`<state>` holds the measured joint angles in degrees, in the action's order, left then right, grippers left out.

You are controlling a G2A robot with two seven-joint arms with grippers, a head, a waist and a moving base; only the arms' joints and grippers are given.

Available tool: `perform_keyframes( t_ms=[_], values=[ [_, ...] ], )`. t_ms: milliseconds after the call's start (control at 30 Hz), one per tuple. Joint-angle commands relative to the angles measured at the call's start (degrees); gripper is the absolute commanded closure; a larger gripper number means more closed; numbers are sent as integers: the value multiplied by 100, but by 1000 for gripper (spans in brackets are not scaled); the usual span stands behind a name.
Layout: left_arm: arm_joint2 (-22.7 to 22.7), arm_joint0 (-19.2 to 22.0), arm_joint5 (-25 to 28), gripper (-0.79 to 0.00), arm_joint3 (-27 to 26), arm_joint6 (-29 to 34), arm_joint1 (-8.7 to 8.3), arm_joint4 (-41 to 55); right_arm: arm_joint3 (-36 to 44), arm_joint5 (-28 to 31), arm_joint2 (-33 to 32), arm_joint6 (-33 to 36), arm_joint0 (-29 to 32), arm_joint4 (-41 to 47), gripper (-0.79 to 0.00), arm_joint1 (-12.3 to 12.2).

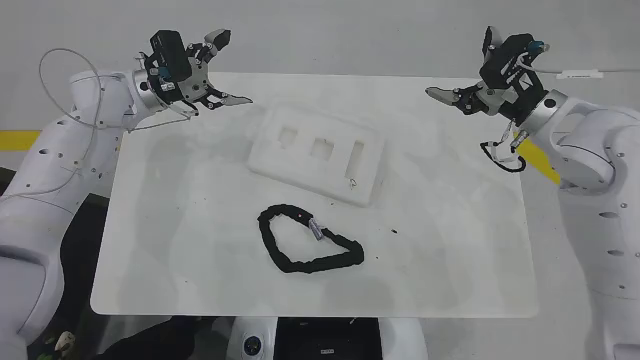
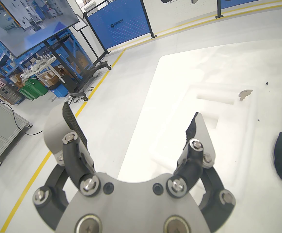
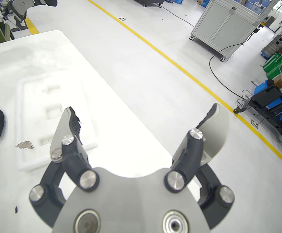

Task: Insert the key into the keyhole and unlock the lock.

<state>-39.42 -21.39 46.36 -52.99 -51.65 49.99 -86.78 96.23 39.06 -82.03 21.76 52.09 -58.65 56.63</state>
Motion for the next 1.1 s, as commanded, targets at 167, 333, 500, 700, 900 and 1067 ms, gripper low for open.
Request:
perform_keyframes(
  t_ms=[167, 333, 500, 700, 900, 1067],
  values=[
    [0, 0, 0, -784, 0, 0, 0, 0, 0, 0, 0, 0, 0, 0, -785, 0],
    [0, 0, 0, -785, -1, 0, 0, 0, 43, 55, 270, 175, 87, 296, -785, 23],
    [0, 0, 0, -785, -1, 0, 0, 0, -5, 114, 764, 1181, -120, 1022, -785, 56],
    [0, 0, 0, -785, -1, 0, 0, 0, -36, -24, 1394, 3039, -447, 2113, -785, 74],
    [0, 0, 0, -785, -1, 0, 0, 0, -64, -231, 1907, 4234, -824, 2989, -785, 100],
    [0, 0, 0, -785, -1, 0, 0, 0, -374, -257, 2490, 4480, -1089, 3297, -785, 196]
  ],
)
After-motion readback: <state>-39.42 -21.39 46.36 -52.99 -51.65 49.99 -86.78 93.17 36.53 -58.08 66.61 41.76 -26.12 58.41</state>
